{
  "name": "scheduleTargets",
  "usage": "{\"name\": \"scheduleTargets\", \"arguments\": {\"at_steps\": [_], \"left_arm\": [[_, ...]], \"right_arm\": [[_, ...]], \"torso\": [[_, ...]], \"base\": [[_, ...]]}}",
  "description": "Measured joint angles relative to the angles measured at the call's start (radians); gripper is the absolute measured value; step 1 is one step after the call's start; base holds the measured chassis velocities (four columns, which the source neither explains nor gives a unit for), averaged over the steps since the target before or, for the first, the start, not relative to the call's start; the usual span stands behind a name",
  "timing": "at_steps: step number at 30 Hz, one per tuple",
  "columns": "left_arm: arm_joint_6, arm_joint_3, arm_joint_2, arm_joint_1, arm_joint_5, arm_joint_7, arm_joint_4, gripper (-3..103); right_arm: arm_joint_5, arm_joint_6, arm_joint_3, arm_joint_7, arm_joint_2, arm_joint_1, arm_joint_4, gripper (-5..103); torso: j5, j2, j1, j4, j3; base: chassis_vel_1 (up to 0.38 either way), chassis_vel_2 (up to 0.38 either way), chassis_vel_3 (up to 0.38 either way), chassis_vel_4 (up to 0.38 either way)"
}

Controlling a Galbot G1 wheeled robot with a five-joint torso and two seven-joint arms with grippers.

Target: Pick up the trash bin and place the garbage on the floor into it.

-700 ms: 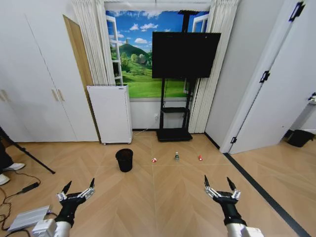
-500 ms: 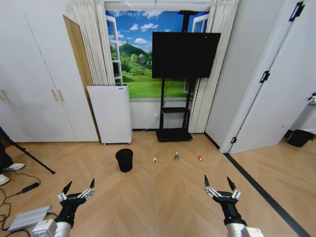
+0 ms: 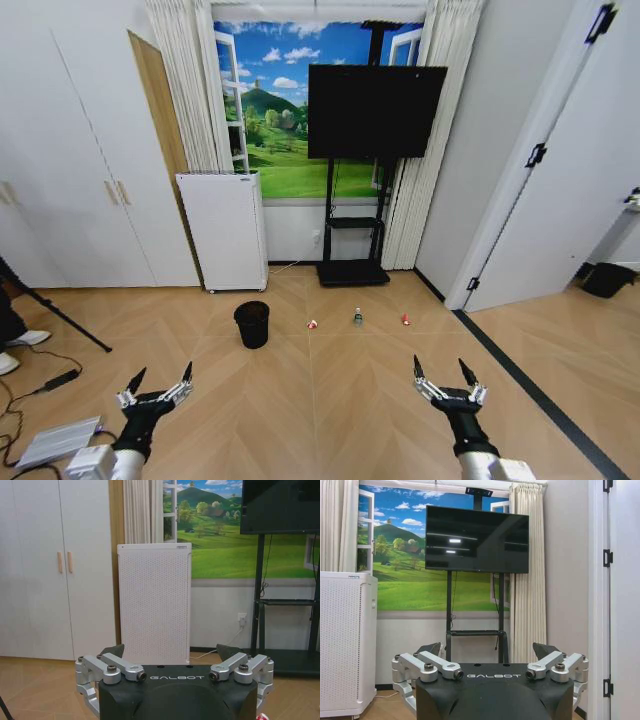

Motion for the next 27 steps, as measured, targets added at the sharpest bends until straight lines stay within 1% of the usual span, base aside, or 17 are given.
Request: {"name": "scheduleTargets", "arguments": {"at_steps": [6,8,14,17,22,23,26,27], "left_arm": [[0.001,0.001,-0.003,0.007,-0.001,0.000,-0.020,100],[0.007,-0.013,-0.002,0.026,-0.009,0.000,-0.049,100],[0.003,-0.047,-0.007,0.050,-0.024,-0.001,-0.069,100],[0.004,-0.054,-0.007,0.052,-0.036,-0.002,-0.082,100],[0.004,-0.051,-0.017,0.059,-0.034,-0.002,-0.091,100],[0.004,-0.050,-0.020,0.061,-0.033,-0.002,-0.092,100],[0.003,-0.050,-0.022,0.066,-0.030,-0.002,-0.095,100],[0.003,-0.051,-0.021,0.068,-0.029,-0.002,-0.095,100]], "right_arm": [[0.013,0.001,0.004,-0.023,-0.007,0.002,0.012,100],[0.029,0.009,0.004,-0.032,-0.007,0.006,0.014,100],[0.028,0.018,-0.007,-0.038,-0.010,0.013,0.004,100],[0.036,0.017,-0.004,-0.034,-0.020,0.015,0.011,100],[0.037,0.027,0.004,-0.018,-0.030,0.010,0.010,100],[0.040,0.028,0.004,-0.014,-0.032,0.010,0.011,100],[0.042,0.028,0.003,-0.010,-0.034,0.009,0.012,100],[0.040,0.031,0.002,-0.009,-0.033,0.008,0.011,100]], "torso": [[-0.0002,0.000,0.000,-0.0001,0.000],[0.0001,0.000,0.000,-0.0001,0.000],[0.0000,0.000,0.000,0.0001,0.000],[0.0000,0.000,0.000,0.0000,0.000],[0.0002,0.000,0.000,0.0000,0.000],[-0.0003,0.000,0.000,-0.0001,0.000],[0.0005,0.000,0.000,0.0001,0.000],[-0.0007,0.000,0.000,0.0000,0.000]], "base": [[0.000,0.000,0.000,0.000],[-0.027,0.012,0.017,-0.014],[-0.073,0.066,0.072,-0.063],[-0.155,0.138,0.173,-0.170],[-0.203,0.214,0.208,-0.211],[-0.225,0.224,0.228,-0.222],[-0.243,0.234,0.262,-0.250],[-0.268,0.259,0.275,-0.278]]}}
